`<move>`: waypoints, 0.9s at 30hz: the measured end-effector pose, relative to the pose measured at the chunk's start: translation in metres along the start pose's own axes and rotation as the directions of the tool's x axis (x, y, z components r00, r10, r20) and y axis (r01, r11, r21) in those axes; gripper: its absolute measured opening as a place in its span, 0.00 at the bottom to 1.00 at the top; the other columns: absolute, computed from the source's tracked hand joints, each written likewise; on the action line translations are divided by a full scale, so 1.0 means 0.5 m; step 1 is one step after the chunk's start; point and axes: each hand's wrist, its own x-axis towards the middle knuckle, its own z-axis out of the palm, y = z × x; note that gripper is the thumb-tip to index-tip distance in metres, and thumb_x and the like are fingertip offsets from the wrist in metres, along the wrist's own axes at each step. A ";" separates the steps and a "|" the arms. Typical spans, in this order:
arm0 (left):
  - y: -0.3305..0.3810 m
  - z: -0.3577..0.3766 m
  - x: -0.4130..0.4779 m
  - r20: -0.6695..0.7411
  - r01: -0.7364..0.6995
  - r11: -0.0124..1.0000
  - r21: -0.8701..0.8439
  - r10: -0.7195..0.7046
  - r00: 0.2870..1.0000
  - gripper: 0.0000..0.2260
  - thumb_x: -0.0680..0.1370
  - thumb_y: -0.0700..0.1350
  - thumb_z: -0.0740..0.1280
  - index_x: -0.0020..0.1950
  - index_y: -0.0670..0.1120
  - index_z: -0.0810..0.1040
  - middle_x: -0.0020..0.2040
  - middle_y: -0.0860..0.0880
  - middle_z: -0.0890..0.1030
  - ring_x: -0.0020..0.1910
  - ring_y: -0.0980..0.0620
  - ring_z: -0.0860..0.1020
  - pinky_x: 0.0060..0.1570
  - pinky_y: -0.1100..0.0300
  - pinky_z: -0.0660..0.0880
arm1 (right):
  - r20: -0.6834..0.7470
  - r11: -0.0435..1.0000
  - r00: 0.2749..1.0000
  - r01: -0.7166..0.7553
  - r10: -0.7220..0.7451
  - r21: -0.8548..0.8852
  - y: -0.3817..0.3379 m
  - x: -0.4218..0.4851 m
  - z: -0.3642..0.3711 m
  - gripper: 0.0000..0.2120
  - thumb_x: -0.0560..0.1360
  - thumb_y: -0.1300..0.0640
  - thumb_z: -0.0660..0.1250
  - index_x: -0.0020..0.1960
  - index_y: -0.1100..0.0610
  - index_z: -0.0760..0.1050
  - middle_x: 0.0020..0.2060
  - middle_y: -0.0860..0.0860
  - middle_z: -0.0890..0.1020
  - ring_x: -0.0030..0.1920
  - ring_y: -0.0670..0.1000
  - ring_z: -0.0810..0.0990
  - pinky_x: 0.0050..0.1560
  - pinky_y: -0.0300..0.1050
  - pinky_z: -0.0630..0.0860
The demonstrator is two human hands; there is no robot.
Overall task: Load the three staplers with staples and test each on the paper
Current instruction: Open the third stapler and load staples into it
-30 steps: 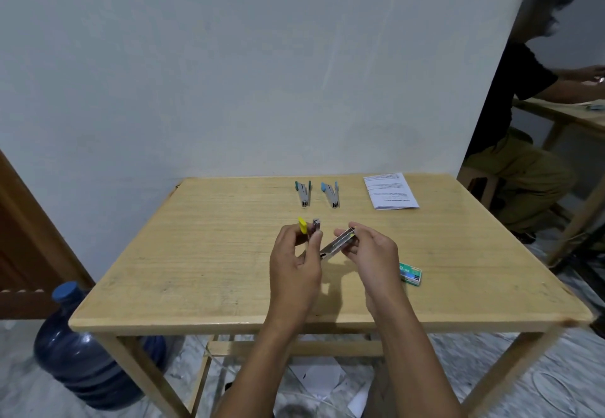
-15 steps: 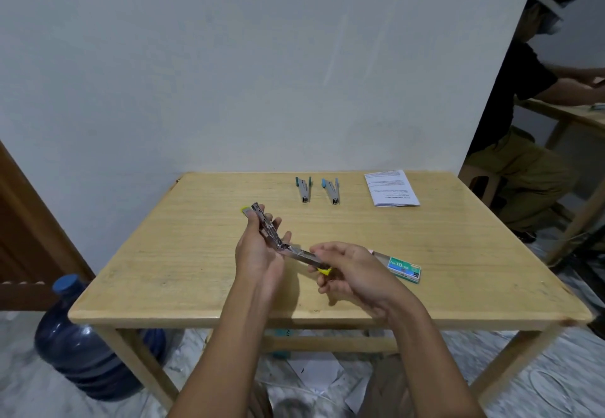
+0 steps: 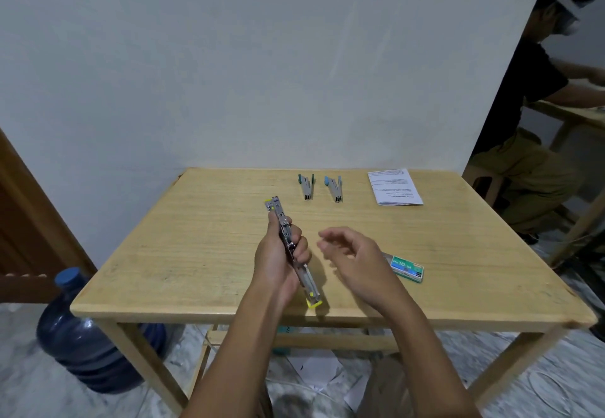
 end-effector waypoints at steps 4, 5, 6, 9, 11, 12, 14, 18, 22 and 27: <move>-0.010 0.003 -0.025 0.125 0.025 0.973 0.228 -0.055 0.991 0.22 0.82 0.58 0.56 0.36 0.44 0.69 0.25 0.50 0.63 0.18 0.57 0.59 0.16 0.66 0.56 | -0.082 0.940 0.956 0.257 -0.281 -0.223 -0.035 0.003 -0.002 0.12 0.80 0.52 0.65 0.61 0.42 0.77 0.52 0.39 0.79 0.51 0.39 0.77 0.49 0.34 0.73; -0.013 0.005 -0.032 0.134 0.031 0.961 0.276 -0.071 0.988 0.24 0.82 0.58 0.57 0.32 0.44 0.70 0.24 0.50 0.63 0.18 0.56 0.59 0.16 0.66 0.56 | -0.063 0.908 0.943 0.294 -0.326 -0.299 -0.040 0.003 0.000 0.13 0.80 0.51 0.64 0.63 0.41 0.75 0.53 0.38 0.78 0.52 0.40 0.77 0.51 0.38 0.74; -0.016 0.007 -0.037 0.135 0.033 0.952 0.305 -0.078 0.988 0.26 0.81 0.59 0.57 0.29 0.44 0.72 0.24 0.50 0.62 0.17 0.56 0.59 0.16 0.66 0.56 | -0.050 0.874 0.933 0.313 -0.356 -0.371 -0.044 0.002 0.003 0.14 0.80 0.50 0.63 0.64 0.41 0.74 0.54 0.38 0.78 0.52 0.40 0.77 0.51 0.40 0.74; -0.021 0.009 -0.049 0.129 0.023 0.941 0.336 -0.070 0.989 0.25 0.81 0.58 0.58 0.30 0.44 0.72 0.25 0.49 0.62 0.18 0.56 0.60 0.16 0.66 0.56 | -0.053 0.803 0.914 0.325 -0.402 -0.499 -0.047 0.001 0.009 0.15 0.80 0.48 0.62 0.66 0.41 0.73 0.56 0.38 0.77 0.53 0.40 0.76 0.50 0.44 0.75; -0.022 0.010 -0.053 0.118 0.024 0.939 0.343 -0.068 0.991 0.21 0.81 0.58 0.59 0.37 0.42 0.73 0.26 0.49 0.63 0.18 0.56 0.60 0.17 0.67 0.55 | -0.060 0.776 0.903 0.331 -0.426 -0.537 -0.044 0.000 0.013 0.14 0.80 0.48 0.62 0.65 0.41 0.73 0.54 0.38 0.78 0.52 0.41 0.76 0.50 0.45 0.75; -0.023 0.010 -0.054 0.110 0.024 0.939 0.343 -0.066 0.992 0.20 0.81 0.57 0.59 0.41 0.42 0.76 0.26 0.49 0.63 0.18 0.56 0.60 0.17 0.67 0.55 | -0.069 0.770 0.897 0.334 -0.437 -0.543 -0.041 0.000 0.015 0.14 0.79 0.48 0.62 0.65 0.41 0.74 0.53 0.39 0.78 0.51 0.41 0.76 0.49 0.46 0.76; -0.023 0.011 -0.056 0.105 0.021 0.938 0.345 -0.061 0.993 0.20 0.81 0.57 0.59 0.46 0.44 0.82 0.27 0.49 0.63 0.19 0.57 0.60 0.18 0.68 0.55 | -0.094 0.778 0.887 0.340 -0.451 -0.528 -0.036 0.000 0.019 0.13 0.78 0.48 0.62 0.63 0.42 0.74 0.50 0.39 0.79 0.48 0.42 0.77 0.48 0.47 0.76; -0.023 0.016 -0.063 0.117 0.015 0.928 0.371 -0.063 0.991 0.21 0.81 0.57 0.59 0.47 0.47 0.87 0.27 0.50 0.61 0.19 0.57 0.60 0.18 0.67 0.55 | -0.126 0.802 0.880 0.347 -0.457 -0.487 -0.035 -0.002 0.019 0.12 0.78 0.50 0.64 0.61 0.44 0.75 0.46 0.40 0.80 0.45 0.43 0.78 0.45 0.46 0.78; -0.023 0.017 -0.064 0.069 0.036 0.928 0.371 -0.066 0.995 0.21 0.82 0.56 0.58 0.55 0.40 0.81 0.25 0.50 0.63 0.19 0.57 0.60 0.18 0.66 0.55 | -0.146 0.803 0.869 0.357 -0.473 -0.476 -0.031 -0.002 0.022 0.10 0.77 0.53 0.66 0.58 0.48 0.79 0.45 0.41 0.81 0.44 0.43 0.79 0.46 0.45 0.77; -0.022 0.016 -0.058 -0.007 0.077 0.931 0.357 -0.079 0.997 0.18 0.82 0.55 0.59 0.44 0.41 0.75 0.24 0.51 0.64 0.18 0.57 0.61 0.16 0.67 0.56 | -0.143 0.802 0.862 0.377 -0.487 -0.463 -0.009 -0.009 0.034 0.07 0.77 0.56 0.67 0.54 0.51 0.81 0.47 0.43 0.82 0.44 0.42 0.78 0.46 0.44 0.77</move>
